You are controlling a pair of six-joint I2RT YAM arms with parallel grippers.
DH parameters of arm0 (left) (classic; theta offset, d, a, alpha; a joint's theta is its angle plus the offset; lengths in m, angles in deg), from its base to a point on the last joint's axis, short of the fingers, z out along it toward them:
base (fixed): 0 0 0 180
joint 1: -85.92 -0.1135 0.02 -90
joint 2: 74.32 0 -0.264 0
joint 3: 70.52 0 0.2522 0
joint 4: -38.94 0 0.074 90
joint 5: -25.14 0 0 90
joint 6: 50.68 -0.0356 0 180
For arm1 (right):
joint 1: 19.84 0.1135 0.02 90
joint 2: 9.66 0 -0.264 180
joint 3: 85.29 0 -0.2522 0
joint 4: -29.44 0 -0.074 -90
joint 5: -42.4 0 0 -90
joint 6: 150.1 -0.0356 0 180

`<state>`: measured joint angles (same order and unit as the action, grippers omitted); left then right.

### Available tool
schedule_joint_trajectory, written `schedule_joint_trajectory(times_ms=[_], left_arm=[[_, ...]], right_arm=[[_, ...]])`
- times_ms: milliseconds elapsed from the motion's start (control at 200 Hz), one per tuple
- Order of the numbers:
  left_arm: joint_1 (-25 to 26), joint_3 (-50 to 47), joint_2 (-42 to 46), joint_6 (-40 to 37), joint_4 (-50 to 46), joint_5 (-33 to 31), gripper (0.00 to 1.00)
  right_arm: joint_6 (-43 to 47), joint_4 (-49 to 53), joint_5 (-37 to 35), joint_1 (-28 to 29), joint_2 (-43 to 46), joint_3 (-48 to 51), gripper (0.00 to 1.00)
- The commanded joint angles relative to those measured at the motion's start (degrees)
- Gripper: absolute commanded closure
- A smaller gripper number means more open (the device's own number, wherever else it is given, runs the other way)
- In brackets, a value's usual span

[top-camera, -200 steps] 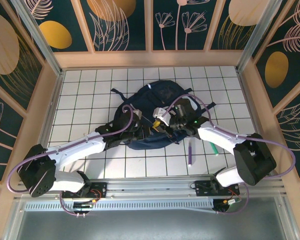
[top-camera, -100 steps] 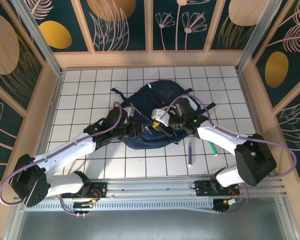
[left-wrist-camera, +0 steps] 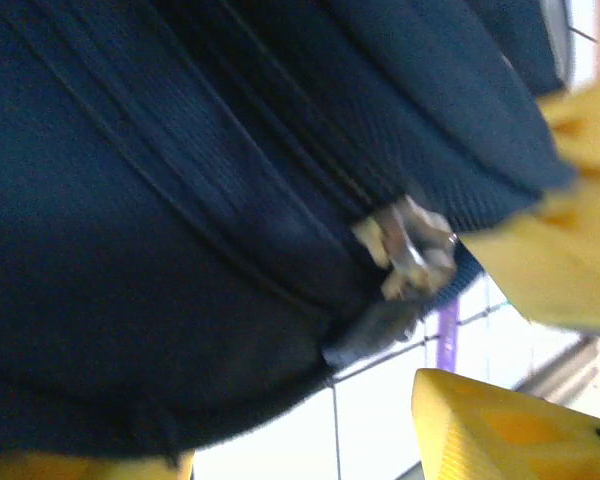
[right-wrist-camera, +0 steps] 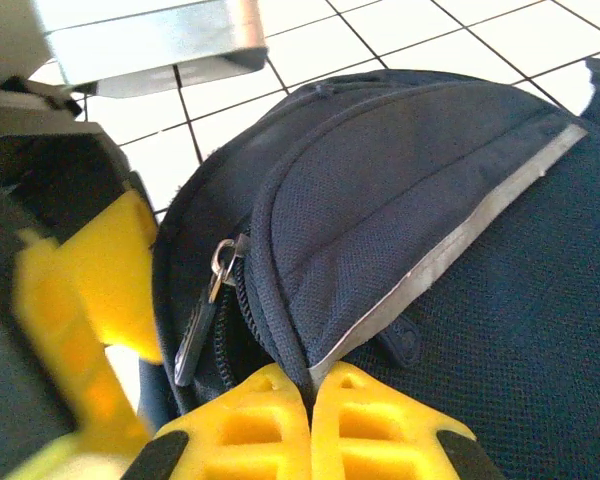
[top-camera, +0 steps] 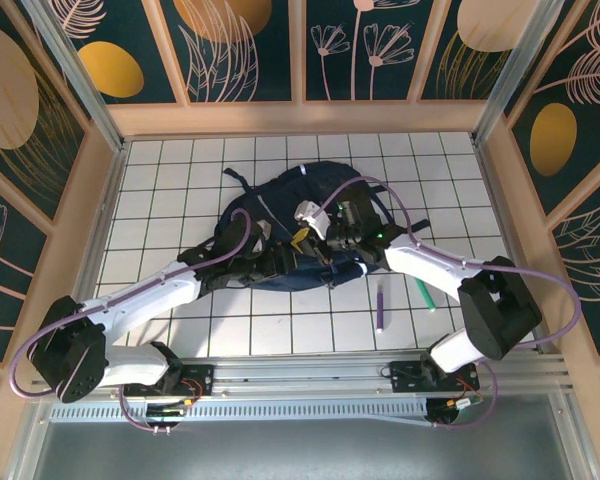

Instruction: Pack the student bag

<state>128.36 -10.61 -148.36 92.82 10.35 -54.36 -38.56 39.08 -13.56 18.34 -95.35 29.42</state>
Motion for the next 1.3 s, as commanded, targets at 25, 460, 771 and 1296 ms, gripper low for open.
schedule_joint_trajectory(times_ms=[25,460,771,1296], left_arm=[[-0.1,4.6,-1.6,0.7,-9.7,-12.7,0.42],[-0.4,7.4,0.6,-0.4,-15.4,-18.4,0.42],[-0.5,12.0,-0.1,-6.7,-22.2,-26.8,0.60],[-1.1,10.7,1.5,-25.6,-14.6,-12.8,0.56]], right_arm=[[2.2,-3.1,4.7,2.1,1.5,-1.1,1.00],[6.6,-0.3,-3.0,4.5,0.3,0.1,1.00],[11.2,4.0,-5.3,5.2,-0.8,-1.0,1.00],[15.6,7.6,-3.8,5.9,-2.3,-2.0,1.00]])
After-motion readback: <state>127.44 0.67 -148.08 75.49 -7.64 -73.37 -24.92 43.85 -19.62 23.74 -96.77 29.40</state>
